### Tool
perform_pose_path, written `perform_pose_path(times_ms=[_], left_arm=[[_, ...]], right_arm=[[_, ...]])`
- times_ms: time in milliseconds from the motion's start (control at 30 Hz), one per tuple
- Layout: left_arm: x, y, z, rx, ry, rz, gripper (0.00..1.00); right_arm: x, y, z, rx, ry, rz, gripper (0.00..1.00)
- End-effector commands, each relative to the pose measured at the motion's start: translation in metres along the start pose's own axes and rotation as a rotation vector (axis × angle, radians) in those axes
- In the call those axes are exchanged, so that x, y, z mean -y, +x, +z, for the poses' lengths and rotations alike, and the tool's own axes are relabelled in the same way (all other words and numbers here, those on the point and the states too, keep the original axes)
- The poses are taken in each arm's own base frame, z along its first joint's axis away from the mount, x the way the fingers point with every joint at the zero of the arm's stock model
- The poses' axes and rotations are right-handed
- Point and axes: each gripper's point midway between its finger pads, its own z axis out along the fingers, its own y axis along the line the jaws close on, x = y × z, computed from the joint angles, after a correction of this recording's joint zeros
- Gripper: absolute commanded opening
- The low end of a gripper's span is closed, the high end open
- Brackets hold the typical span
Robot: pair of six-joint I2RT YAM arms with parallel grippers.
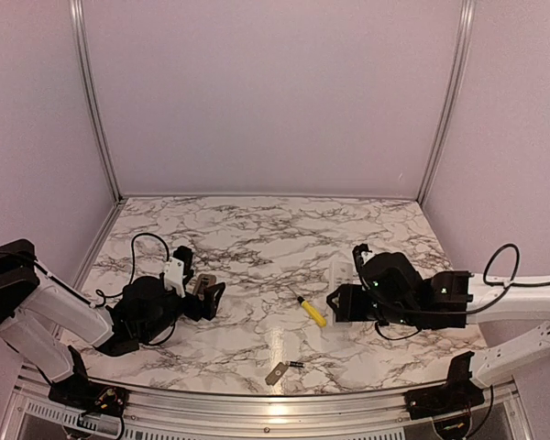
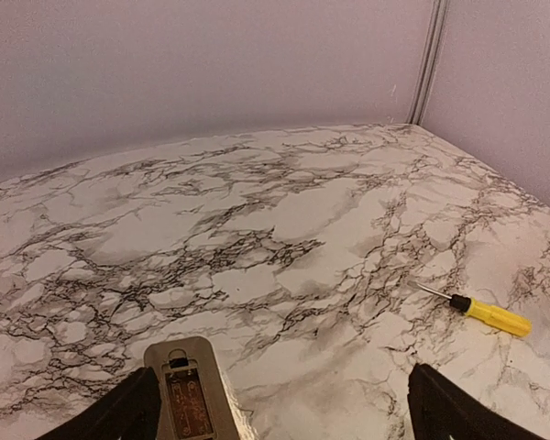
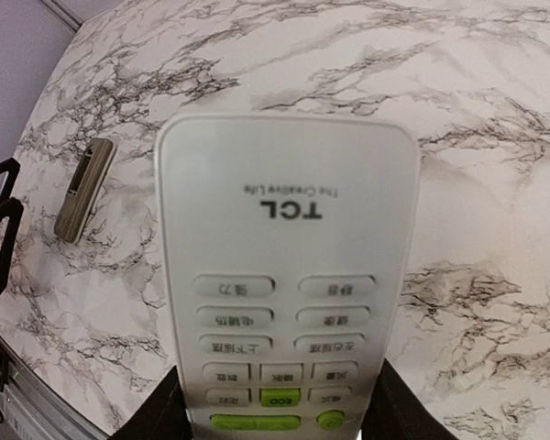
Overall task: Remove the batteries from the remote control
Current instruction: Pick up the remote control from the center of the board, then pass from the right arm to the left
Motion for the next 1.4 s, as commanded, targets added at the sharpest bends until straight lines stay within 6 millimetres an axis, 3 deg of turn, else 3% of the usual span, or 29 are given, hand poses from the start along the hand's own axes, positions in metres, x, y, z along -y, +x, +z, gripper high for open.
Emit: perform_pose_path(times_ms=[0, 267, 467, 767, 900, 967, 1067, 1200, 1367], left_arm=[[0.011, -0.006, -0.001, 0.020, 0.066, -0.010, 0.98], [0.033, -0.008, -0.004, 0.020, 0.195, -0.012, 0.98], [0.075, -0.015, -0.022, 0.040, 0.457, -0.001, 0.95], [0.123, -0.028, -0.055, 0.083, 0.788, -0.015, 0.93], [0.135, -0.040, -0.065, 0.119, 0.863, -0.035, 0.91], [0.137, -0.044, -0.063, 0.131, 0.846, -0.028, 0.91], [0.144, -0.045, -0.046, 0.112, 0.779, 0.015, 0.90], [0.157, -0.050, -0.033, 0.126, 0.717, 0.072, 0.87], [0.155, -0.057, -0.013, 0.147, 0.610, 0.071, 0.80]], right_arm=[[-0.038, -0.029, -0.007, 0.173, -0.178, -0.033, 0.01], [-0.064, -0.036, -0.006, 0.273, -0.320, -0.123, 0.00], [-0.099, -0.045, -0.030, 0.403, -0.543, -0.179, 0.00], [-0.126, -0.048, -0.054, 0.496, -0.735, -0.255, 0.00], [-0.131, -0.059, -0.049, 0.503, -0.695, -0.242, 0.00], [-0.122, -0.064, -0.029, 0.448, -0.563, -0.204, 0.00], [-0.120, -0.072, -0.016, 0.410, -0.469, -0.147, 0.00], [-0.124, -0.077, -0.009, 0.398, -0.447, -0.083, 0.00], [-0.133, -0.079, -0.004, 0.398, -0.432, -0.056, 0.00]])
